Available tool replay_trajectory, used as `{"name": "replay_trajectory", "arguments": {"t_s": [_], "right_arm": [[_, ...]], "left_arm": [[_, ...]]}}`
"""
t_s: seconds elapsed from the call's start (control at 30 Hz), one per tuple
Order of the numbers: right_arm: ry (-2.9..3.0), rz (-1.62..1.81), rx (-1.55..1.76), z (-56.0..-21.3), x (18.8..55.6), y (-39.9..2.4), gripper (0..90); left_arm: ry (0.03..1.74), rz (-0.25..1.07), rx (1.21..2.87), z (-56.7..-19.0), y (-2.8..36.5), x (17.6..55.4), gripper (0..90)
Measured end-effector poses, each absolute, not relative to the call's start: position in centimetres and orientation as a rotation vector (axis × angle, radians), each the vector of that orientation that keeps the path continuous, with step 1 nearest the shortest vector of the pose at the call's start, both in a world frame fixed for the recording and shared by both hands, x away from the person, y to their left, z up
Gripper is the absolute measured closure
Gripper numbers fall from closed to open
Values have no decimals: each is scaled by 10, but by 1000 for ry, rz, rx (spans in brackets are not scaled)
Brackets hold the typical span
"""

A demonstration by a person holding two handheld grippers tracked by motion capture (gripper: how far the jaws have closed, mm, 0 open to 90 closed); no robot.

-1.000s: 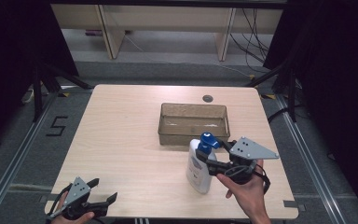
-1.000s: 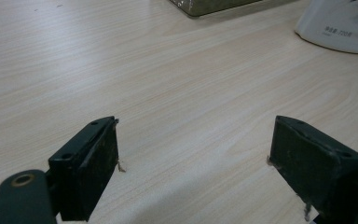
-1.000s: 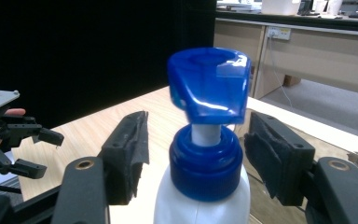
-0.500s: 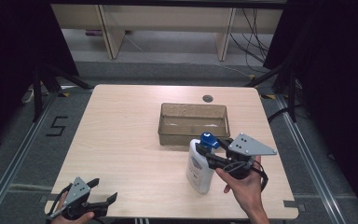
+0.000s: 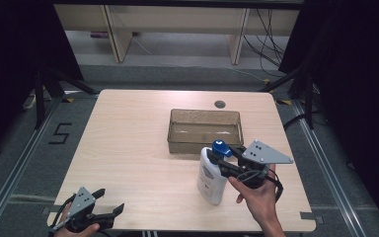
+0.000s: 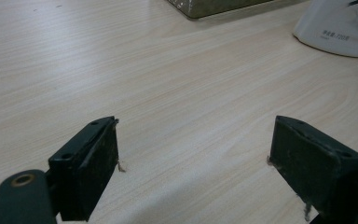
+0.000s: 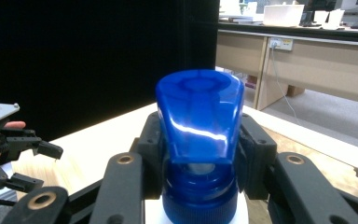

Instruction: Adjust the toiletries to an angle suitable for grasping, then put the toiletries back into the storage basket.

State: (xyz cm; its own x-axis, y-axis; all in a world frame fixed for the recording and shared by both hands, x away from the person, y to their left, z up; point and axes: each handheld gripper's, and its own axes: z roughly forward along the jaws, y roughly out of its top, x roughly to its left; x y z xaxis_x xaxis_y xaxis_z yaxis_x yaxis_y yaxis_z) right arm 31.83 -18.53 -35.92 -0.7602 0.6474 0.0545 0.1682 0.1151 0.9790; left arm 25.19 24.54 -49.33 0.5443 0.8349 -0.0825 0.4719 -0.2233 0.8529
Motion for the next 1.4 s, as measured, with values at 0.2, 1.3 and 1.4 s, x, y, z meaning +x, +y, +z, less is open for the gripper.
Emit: {"name": "replay_trajectory", "arguments": {"t_s": [0.2,1.3,1.4], "right_arm": [[1973,1646,769,-358,318,-187,623],[1951,1671,752,-341,334,-182,628],[1955,1689,783,-338,336,-183,638]], "left_arm": [[1069,495,1863,-493,245,253,149],[1055,487,1859,-492,244,251,149],[1056,485,1859,-493,245,252,149]]}}
